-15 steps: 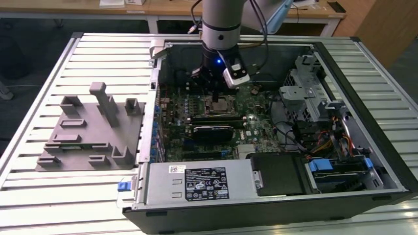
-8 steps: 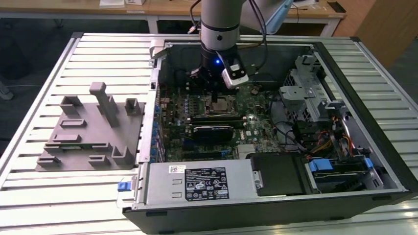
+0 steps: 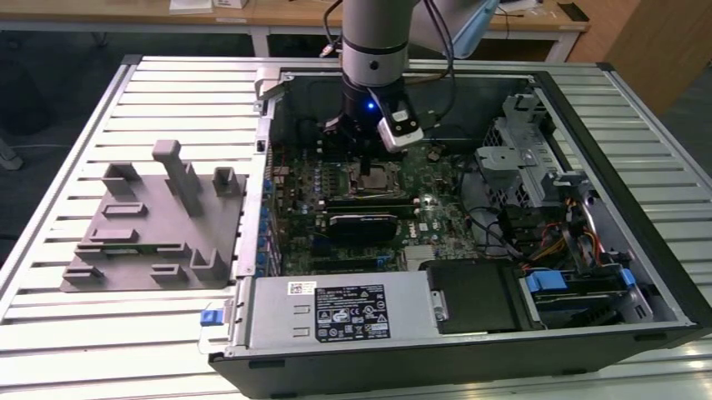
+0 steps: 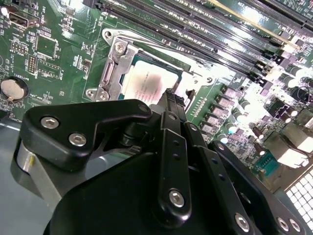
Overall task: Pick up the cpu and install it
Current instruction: 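Close the cpu cover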
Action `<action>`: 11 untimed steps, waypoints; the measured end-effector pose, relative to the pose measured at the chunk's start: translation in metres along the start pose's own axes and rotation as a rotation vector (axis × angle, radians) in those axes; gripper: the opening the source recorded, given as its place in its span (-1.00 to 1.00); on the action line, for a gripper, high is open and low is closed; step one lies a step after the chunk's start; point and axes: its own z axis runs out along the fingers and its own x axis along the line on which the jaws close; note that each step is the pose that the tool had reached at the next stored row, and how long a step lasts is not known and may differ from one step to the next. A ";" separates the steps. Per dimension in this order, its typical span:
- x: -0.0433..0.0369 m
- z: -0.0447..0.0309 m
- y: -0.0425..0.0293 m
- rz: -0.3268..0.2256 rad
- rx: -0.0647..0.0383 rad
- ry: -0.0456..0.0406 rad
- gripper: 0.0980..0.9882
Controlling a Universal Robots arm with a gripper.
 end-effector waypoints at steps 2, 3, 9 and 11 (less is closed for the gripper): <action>0.0001 0.0004 -0.0001 0.000 0.000 -0.0001 -0.98; 0.0004 0.0007 -0.0001 0.000 0.000 -0.0001 -0.98; 0.0015 0.0015 -0.0003 0.000 0.000 0.0000 -0.98; 0.0028 0.0020 -0.0004 0.000 0.000 0.0000 -0.98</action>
